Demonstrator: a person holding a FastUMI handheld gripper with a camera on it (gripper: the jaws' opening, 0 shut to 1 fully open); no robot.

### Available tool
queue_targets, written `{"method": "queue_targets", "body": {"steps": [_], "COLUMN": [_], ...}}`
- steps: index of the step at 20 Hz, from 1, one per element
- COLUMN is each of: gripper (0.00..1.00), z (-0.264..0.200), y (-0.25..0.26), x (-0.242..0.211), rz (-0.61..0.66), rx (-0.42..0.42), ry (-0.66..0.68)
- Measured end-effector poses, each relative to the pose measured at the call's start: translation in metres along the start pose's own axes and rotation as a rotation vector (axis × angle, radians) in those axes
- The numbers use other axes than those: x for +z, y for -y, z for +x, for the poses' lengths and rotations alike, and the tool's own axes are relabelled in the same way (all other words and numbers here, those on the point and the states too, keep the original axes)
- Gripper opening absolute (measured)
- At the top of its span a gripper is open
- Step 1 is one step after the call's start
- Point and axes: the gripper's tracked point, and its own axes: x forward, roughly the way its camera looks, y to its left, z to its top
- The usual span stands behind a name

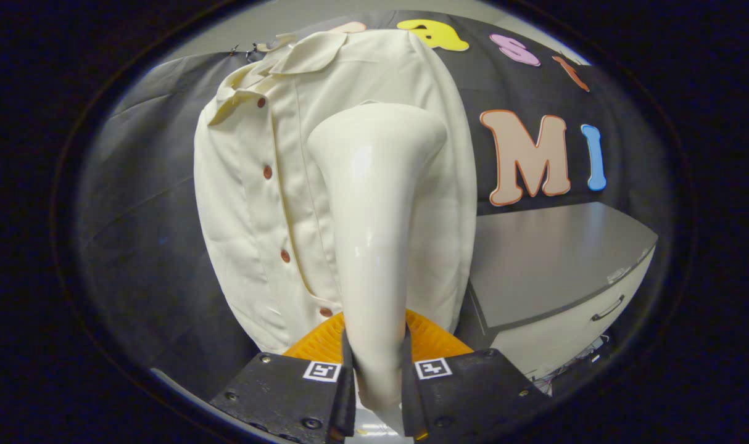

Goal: Iron the clothes twice with a garment steamer, once on the left side and once on the right side.

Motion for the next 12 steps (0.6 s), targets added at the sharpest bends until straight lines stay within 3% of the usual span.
{"method": "queue_targets", "body": {"steps": [12], "gripper": [0.30], "z": [0.013], "y": [0.011], "x": [-0.121], "rz": [0.023], "rx": [-0.050], "ry": [-0.229]}}
